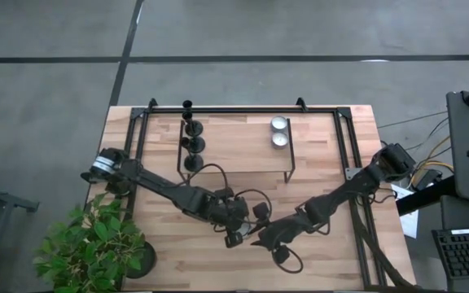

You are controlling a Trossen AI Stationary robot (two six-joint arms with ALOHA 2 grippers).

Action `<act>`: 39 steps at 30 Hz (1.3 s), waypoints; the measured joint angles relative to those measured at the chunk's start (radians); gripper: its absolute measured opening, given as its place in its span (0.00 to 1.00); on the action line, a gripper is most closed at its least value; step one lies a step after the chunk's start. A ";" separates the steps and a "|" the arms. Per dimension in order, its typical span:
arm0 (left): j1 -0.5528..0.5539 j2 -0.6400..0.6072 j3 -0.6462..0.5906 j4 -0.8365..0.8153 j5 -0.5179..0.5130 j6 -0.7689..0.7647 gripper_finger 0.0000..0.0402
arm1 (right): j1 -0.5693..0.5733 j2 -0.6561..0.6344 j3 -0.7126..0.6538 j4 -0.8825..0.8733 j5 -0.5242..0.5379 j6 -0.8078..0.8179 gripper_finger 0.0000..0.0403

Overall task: Pick & Place candle stick holders
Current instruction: Put the white candle on the shelf, then put the white patterned candle on the shelf

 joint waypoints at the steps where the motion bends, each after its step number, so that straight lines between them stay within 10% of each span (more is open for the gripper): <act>1: 0.000 0.000 0.000 0.000 0.000 0.000 0.00 | -0.002 0.006 0.000 0.001 0.000 0.001 0.35; 29: -0.024 -0.007 -0.050 -0.011 -0.038 -0.012 0.01 | -0.044 0.013 -0.102 -0.012 -0.026 0.138 0.33; 39: -0.040 -0.027 -0.108 0.025 -0.054 0.003 0.33 | -0.065 0.013 -0.138 0.010 -0.026 0.139 0.36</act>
